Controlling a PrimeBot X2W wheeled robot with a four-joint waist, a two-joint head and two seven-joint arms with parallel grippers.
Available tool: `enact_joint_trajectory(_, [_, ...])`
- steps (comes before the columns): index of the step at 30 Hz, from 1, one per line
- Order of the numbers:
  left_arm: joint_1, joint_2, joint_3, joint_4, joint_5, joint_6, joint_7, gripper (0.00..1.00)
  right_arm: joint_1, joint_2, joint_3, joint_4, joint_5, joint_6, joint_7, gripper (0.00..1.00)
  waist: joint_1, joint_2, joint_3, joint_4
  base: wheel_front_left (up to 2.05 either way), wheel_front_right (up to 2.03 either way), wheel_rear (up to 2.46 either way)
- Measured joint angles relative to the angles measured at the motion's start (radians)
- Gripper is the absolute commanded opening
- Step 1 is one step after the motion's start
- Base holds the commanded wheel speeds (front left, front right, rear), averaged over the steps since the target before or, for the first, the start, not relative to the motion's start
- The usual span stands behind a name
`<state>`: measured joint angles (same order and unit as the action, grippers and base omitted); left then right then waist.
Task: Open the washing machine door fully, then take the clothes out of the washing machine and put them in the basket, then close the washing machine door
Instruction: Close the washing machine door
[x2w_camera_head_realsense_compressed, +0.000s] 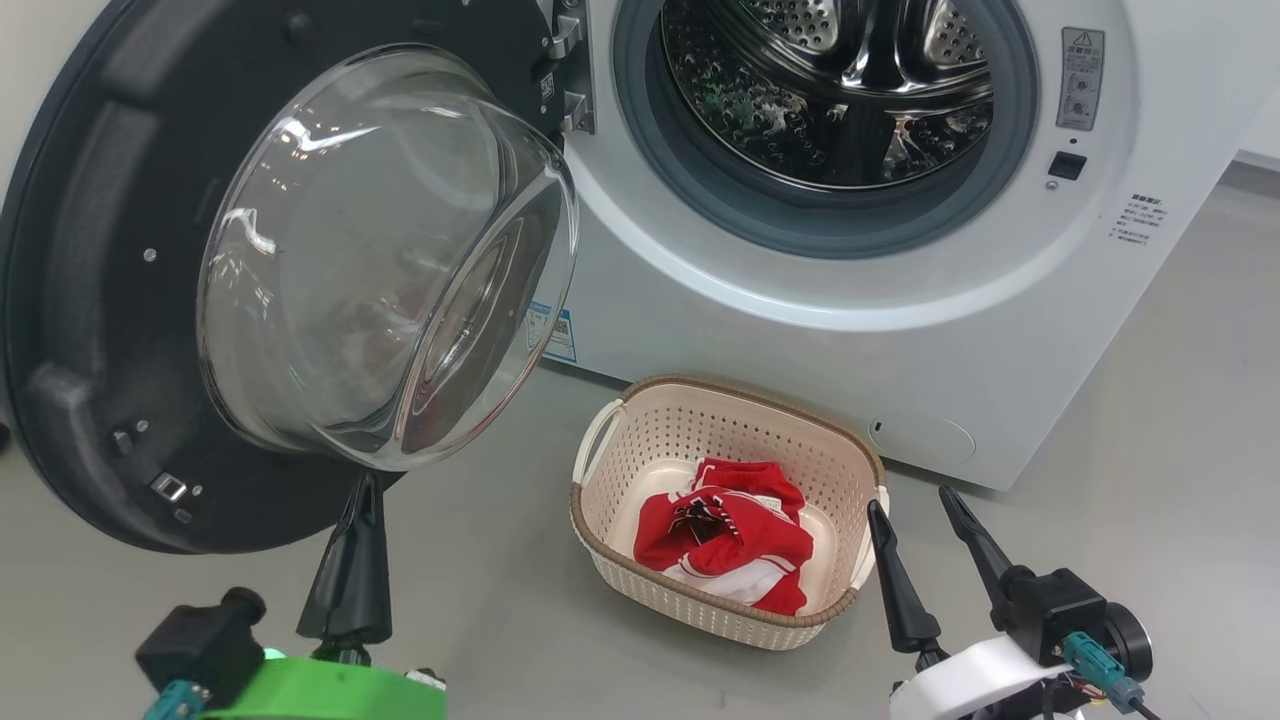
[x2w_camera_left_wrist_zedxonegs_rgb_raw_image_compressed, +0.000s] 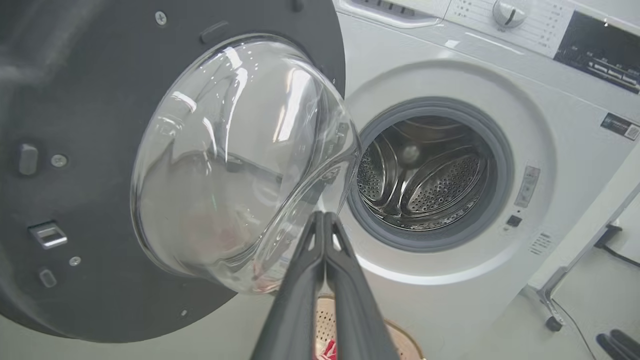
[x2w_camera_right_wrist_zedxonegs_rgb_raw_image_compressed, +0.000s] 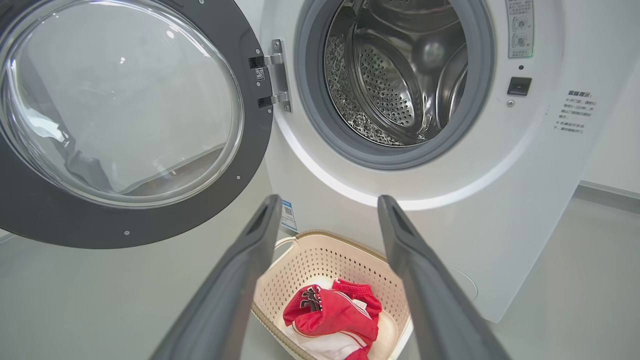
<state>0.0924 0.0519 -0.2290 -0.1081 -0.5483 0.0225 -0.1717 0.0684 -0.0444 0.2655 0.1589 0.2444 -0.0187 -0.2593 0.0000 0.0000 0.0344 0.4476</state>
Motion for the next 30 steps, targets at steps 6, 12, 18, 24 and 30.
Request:
enact_joint_trajectory(6, [0.0, -0.011, 0.039, -0.077, -0.374, -0.104, -0.024, 0.0, 0.0, 0.0, 0.0, 0.0, 0.0, 0.0, 0.0, 1.0, 0.0, 0.0, -0.002, 0.002, 0.0, 0.0, 0.0])
enact_joint_trajectory(12, [-0.001, -0.008, 0.058, -0.137, -0.632, -0.124, -0.044, 0.0, -0.001, 0.0, 0.0, 0.0, 0.0, 0.0, 0.0, 1.0, 0.0, 0.0, -0.005, 0.003, 0.0, 0.0, 0.0])
enact_joint_trajectory(18, [-0.027, -0.008, 0.149, -0.185, -0.8, -0.124, -0.05, 0.0, -0.001, 0.0, -0.001, -0.003, 0.0, -0.003, 0.0, 1.0, 0.0, 0.0, -0.002, 0.007, 0.0, 0.0, 0.0])
enact_joint_trajectory(24, [-0.11, -0.006, 0.285, -0.218, -0.85, -0.125, -0.05, 0.0, -0.001, 0.0, -0.002, -0.009, 0.0, -0.003, 0.0, 1.0, 0.0, 0.0, 0.013, 0.018, 0.0, 0.0, 0.0])
enact_joint_trajectory(30, [-0.174, 0.062, 0.407, -0.188, -0.922, -0.124, -0.04, 0.0, -0.009, -0.003, -0.002, -0.012, -0.004, -0.003, 0.0, 1.0, 0.0, 0.0, 0.028, 0.023, 0.0, 0.0, 0.0])
